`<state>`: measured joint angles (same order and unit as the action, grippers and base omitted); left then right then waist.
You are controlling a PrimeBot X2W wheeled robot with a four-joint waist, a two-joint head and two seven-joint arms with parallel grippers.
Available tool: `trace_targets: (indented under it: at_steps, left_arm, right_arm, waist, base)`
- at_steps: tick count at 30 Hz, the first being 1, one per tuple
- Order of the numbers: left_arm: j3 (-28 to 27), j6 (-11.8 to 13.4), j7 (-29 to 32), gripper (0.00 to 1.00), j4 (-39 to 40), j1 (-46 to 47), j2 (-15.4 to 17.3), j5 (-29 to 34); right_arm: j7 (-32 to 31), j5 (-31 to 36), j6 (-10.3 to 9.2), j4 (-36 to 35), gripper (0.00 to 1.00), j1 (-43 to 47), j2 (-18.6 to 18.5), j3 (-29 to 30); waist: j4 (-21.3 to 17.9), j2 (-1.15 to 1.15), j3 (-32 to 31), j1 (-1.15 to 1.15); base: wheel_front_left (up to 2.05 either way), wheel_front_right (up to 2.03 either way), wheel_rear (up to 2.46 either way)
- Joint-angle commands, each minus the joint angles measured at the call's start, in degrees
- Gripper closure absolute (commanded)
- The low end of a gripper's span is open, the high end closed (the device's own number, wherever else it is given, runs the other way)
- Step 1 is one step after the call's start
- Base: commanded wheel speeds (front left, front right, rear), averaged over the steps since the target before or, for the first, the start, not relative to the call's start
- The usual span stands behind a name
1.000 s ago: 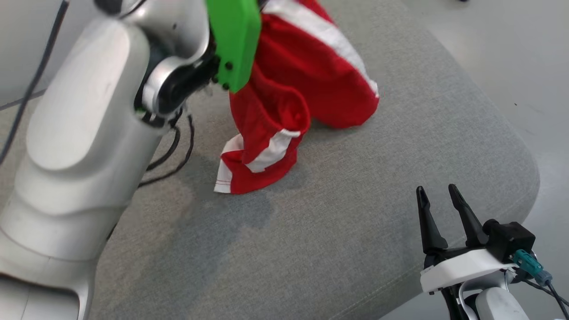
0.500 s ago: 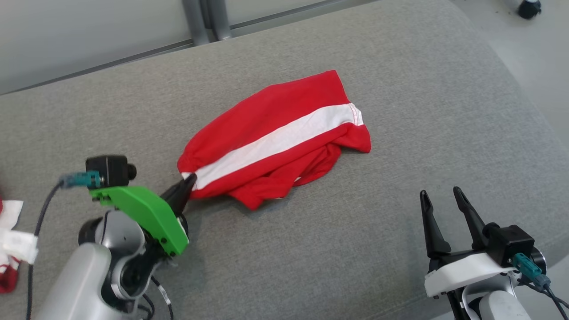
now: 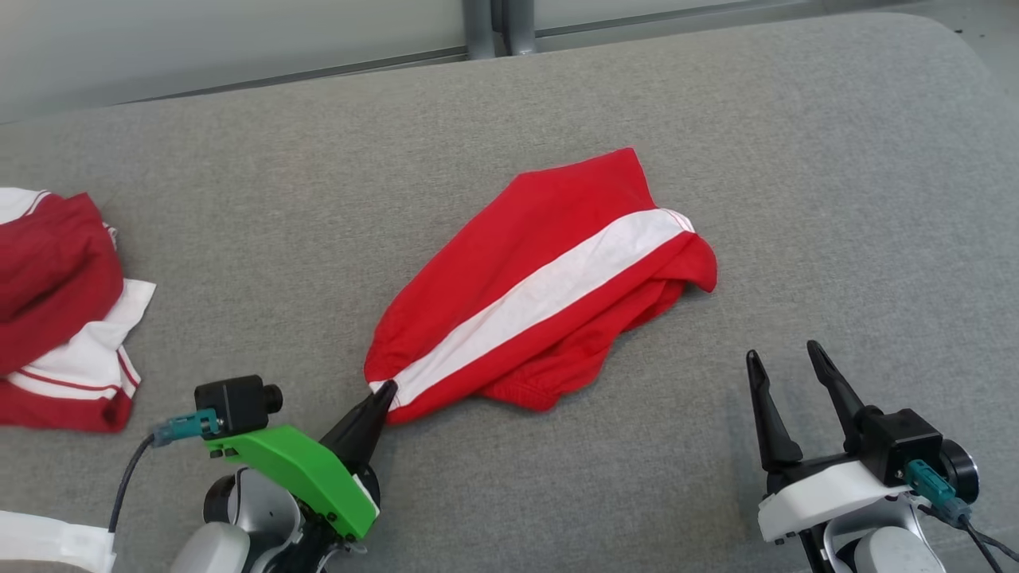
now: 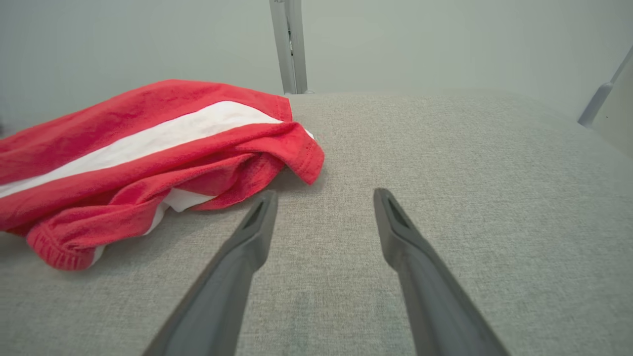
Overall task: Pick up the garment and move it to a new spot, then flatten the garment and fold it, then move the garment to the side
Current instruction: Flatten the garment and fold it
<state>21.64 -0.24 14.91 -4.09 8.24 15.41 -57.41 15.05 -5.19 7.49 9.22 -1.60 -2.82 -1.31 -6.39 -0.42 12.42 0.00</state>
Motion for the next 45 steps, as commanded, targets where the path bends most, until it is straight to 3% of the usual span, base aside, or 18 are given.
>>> trace_targets:
  at_steps: [1,3,4,5,6,7,8,9,14,29,37,45]
  left_arm:
    - [0.6,-1.1,-1.3,0.87,-1.2,-1.0,0.5,1.4]
    - [1.3,-1.7,-2.4,0.95,-2.6,-1.1,0.2,2.5]
    - [1.5,-2.1,-3.0,0.94,-3.2,-1.1,0.0,2.7]
    - [1.4,-2.3,-3.8,0.87,-3.9,-1.1,-0.4,2.6]
    - [1.4,-2.5,-4.6,0.66,-4.6,-1.1,-0.6,2.9]
    - [1.4,-2.5,-4.6,0.66,-4.6,-1.1,-0.6,2.9]
    - [1.4,-2.9,-5.4,0.29,-5.0,-1.1,-0.9,3.2]
    - [1.4,-3.0,-5.9,0.00,-5.5,-1.2,-1.3,2.9]
    - [1.2,-3.5,-10.1,0.00,-7.2,-1.3,-1.6,5.0]
    - [0.1,-0.9,-28.3,0.00,-11.7,-5.9,3.1,18.8]
    - [-4.9,-1.1,-30.1,0.00,-12.5,-7.7,2.9,26.7]
    - [-13.7,-4.5,-30.1,0.00,-9.7,-13.7,-0.7,33.2]
  right_arm:
    - [0.2,0.9,0.00,0.1,0.00,0.1,-0.2,-0.1]
    - [0.2,1.2,0.00,0.1,0.00,0.3,-0.2,-0.1]
    - [0.2,1.4,0.00,0.1,0.00,0.4,-0.2,0.0]
    - [0.2,1.5,0.00,0.1,0.00,0.5,-0.2,0.0]
    - [0.2,1.6,0.00,0.1,0.00,0.6,-0.2,0.0]
    - [0.2,1.6,0.00,0.1,0.00,0.6,-0.2,0.0]
    - [0.2,1.8,0.00,0.1,0.00,0.8,-0.2,0.1]
    - [0.2,1.9,0.00,0.1,0.00,0.9,-0.2,0.1]
    - [0.2,2.5,0.00,0.0,0.00,1.6,-0.2,0.3]
    - [0.2,3.5,0.00,-3.5,0.00,4.2,-1.9,3.5]
    - [0.2,4.4,0.00,-4.1,0.00,4.9,-2.4,3.9]
    - [0.2,5.2,0.00,-4.1,0.00,5.8,-2.7,5.0]
  waist:
    - [2.1,0.42,-0.4,0.00]
    - [2.4,0.42,-0.7,0.00]
    - [2.6,0.42,-0.8,0.00]
    - [2.7,0.42,-0.9,0.00]
    - [2.7,0.42,-1.2,0.00]
    - [2.7,0.42,-1.2,0.00]
    - [2.8,0.42,-1.3,0.00]
    - [2.8,0.42,-1.5,0.00]
    - [3.0,0.42,-2.9,0.00]
    - [4.4,0.42,-7.1,0.00]
    - [6.0,0.42,-8.6,0.00]
    - [7.1,0.42,-10.2,0.00]
  base:
    - [0.00,0.00,0.00]
    - [0.00,0.00,0.00]
    - [0.00,0.00,0.00]
    - [0.00,0.00,0.00]
    - [0.00,0.00,0.00]
    - [0.00,0.00,0.00]
    - [0.00,0.00,0.00]
    - [0.00,0.00,0.00]
    - [0.00,0.00,0.00]
    - [0.00,0.00,0.00]
    - [0.00,0.00,0.00]
    - [0.00,0.00,0.00]
